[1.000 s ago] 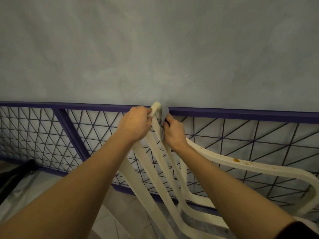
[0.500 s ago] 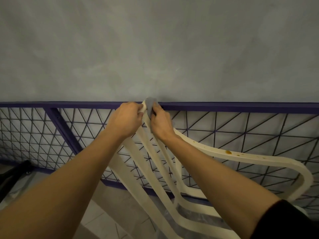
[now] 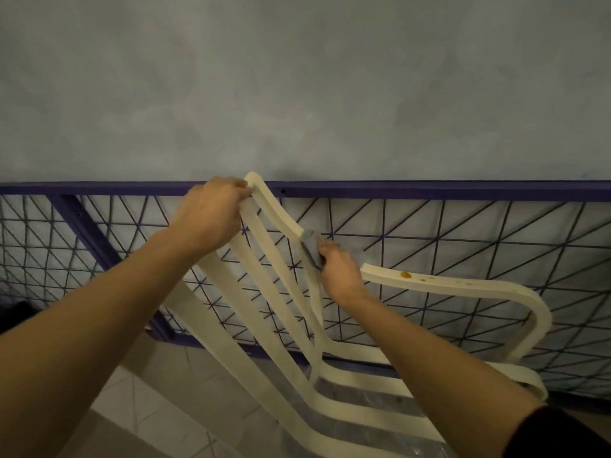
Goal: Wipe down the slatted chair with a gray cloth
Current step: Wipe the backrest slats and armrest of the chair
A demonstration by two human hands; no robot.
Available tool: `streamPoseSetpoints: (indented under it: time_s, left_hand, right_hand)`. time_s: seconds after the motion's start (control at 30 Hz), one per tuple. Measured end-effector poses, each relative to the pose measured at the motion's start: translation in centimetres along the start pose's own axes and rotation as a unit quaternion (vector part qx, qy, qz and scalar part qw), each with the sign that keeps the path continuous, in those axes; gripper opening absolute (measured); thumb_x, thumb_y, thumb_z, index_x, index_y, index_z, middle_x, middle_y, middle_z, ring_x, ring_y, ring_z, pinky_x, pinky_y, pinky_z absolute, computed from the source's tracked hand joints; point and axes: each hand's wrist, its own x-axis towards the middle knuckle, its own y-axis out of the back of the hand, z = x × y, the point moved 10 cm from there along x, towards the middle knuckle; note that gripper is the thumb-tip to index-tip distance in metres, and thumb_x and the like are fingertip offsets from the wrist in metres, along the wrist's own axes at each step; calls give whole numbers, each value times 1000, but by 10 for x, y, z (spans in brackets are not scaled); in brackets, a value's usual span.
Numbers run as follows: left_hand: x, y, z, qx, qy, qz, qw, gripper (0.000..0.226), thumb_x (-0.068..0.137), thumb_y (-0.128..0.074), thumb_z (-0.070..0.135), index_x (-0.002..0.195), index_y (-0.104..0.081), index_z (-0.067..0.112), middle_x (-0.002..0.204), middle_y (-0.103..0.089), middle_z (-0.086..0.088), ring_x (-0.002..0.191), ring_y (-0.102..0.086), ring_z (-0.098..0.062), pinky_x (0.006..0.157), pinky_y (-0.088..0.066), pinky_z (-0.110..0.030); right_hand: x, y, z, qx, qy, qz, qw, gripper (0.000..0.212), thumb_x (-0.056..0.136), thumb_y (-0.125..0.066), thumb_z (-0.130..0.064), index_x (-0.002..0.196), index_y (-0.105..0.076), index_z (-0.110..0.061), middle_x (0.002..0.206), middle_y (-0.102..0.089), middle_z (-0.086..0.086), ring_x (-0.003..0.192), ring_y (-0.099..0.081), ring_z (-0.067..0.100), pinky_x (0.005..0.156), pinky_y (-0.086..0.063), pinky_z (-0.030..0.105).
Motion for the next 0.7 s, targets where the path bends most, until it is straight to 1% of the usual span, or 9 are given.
streamPoseSetpoints:
  time_s: [0.07,0.17,0.27,0.33,0.4,0.43,0.57,0.63,0.7]
  left_hand:
    - [-1,-16,32,63,-52,-37,996,60,84,-59,6,140,-47,25,143,-49,2,127,-46,-25,108,-39,-42]
    - [-7,-58,79,75,-88,-109,987,63,85,-57,8,144,-40,24,148,-41,1,137,-34,-21,118,-21,-41]
    - [-10,-103,106,107,-102,-167,975,66,87,-60,17,146,-31,17,150,-34,-2,141,-26,-21,119,-15,-41]
    - [-14,-129,103,94,-84,-202,971,76,87,-59,20,151,-19,15,157,-21,-3,146,-16,-21,120,-10,-40]
    - [-18,-146,101,74,-70,-213,972,86,87,-58,22,154,-5,16,162,-6,-3,149,-5,-20,121,-6,-39]
    - [-19,-149,102,66,-67,-206,974,88,88,-58,22,154,-1,17,162,-1,-2,149,-2,-19,121,-5,-38]
    - [-18,-151,112,60,-58,-160,984,86,88,-57,23,154,-2,16,162,-4,-3,149,0,-19,121,-4,-39]
    - [-19,-159,122,53,-56,-175,981,85,88,-55,23,154,-1,16,161,-4,-5,149,2,-22,121,-2,-42]
    - [-23,-172,137,34,-62,-211,975,88,88,-54,20,154,4,19,161,0,-7,149,7,-24,121,2,-44]
  right_hand:
    - [-5,3,9,-37,-13,-22,999,59,93,-48,-1,147,-33,-20,127,-56,9,110,-55,27,97,-46,39]
    - [-3,15,8,-97,-74,-32,992,37,93,-49,-7,126,-49,-24,105,-64,6,102,-58,28,88,-39,43]
    - [9,9,9,-69,-105,-63,990,32,95,-49,-6,126,-52,-13,115,-62,9,107,-57,27,76,-36,35]
    - [8,-4,5,-40,-47,-52,997,49,94,-49,-5,142,-38,-11,130,-53,15,115,-51,29,88,-43,34]
    - [0,-16,7,-16,-5,-44,999,63,93,-51,-4,150,-25,-14,145,-37,16,130,-38,30,109,-35,41]
    - [-2,-17,9,-1,8,-42,999,66,93,-51,-3,151,-23,-16,149,-33,14,135,-33,30,113,-29,43]
    - [-11,-10,19,-18,44,-21,999,71,89,-52,-1,152,-21,-15,153,-27,13,140,-25,29,117,-21,41]
    - [-18,-8,30,-35,51,-20,998,69,91,-49,0,152,-20,-13,155,-24,13,143,-19,29,120,-14,39]
    - [-24,-3,40,-40,59,-18,997,63,92,-47,0,150,-25,-9,153,-27,14,142,-21,28,119,-13,35]
